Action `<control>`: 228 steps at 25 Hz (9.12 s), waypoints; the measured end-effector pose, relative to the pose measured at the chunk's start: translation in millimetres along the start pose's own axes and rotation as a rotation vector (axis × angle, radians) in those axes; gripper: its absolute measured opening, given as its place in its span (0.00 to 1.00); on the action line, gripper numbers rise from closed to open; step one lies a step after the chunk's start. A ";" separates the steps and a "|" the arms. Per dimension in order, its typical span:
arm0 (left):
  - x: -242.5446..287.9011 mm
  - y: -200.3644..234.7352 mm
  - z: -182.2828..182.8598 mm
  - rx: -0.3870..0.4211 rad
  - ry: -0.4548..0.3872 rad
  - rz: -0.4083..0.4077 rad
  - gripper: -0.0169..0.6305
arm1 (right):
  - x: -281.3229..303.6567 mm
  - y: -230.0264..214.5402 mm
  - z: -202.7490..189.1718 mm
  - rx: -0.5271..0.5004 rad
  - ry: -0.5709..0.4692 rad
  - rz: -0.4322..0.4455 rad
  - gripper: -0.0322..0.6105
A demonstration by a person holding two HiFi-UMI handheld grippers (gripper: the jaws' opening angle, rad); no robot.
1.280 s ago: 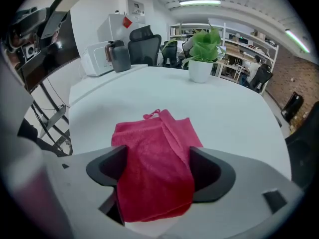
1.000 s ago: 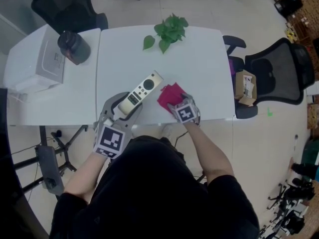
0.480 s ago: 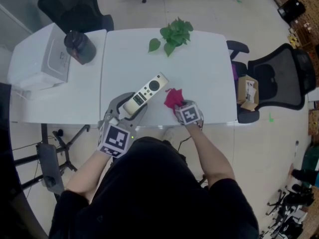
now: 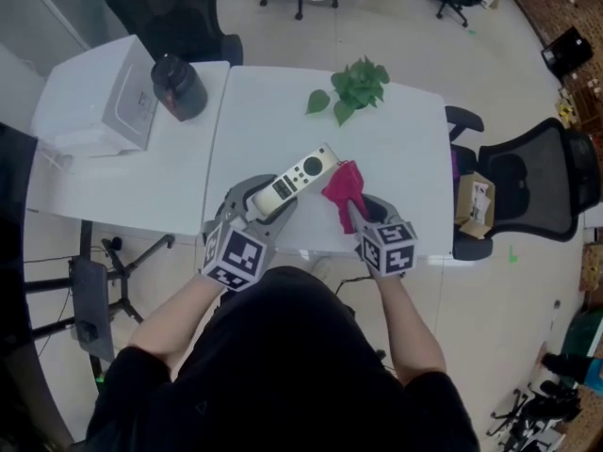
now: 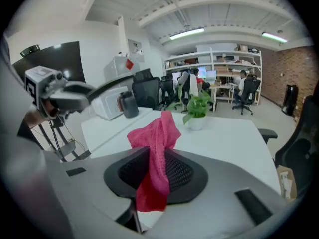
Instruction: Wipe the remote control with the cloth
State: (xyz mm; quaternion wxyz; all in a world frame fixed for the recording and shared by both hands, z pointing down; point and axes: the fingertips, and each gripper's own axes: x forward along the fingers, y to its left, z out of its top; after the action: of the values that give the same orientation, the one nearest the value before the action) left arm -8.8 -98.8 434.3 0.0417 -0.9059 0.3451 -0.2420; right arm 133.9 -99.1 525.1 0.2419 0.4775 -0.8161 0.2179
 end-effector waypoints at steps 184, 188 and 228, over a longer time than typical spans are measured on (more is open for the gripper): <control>-5.6 58.2 -118.8 -0.440 0.111 0.212 0.47 | 114.9 -24.8 -69.6 -0.277 0.261 -0.142 0.30; 2.1 52.5 -97.2 -0.402 0.071 0.174 0.47 | 81.5 -3.1 -20.6 -0.269 0.096 -0.116 0.30; 5.2 0.4 -31.3 -0.163 -0.047 0.023 0.03 | 0.6 106.6 62.2 -0.205 -0.209 0.066 0.06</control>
State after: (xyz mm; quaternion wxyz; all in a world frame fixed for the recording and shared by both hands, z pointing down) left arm -20.3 -99.6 463.9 -0.0215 -0.9077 0.3728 -0.1912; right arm 27.7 -88.1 463.2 0.1957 0.4431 -0.8702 0.0903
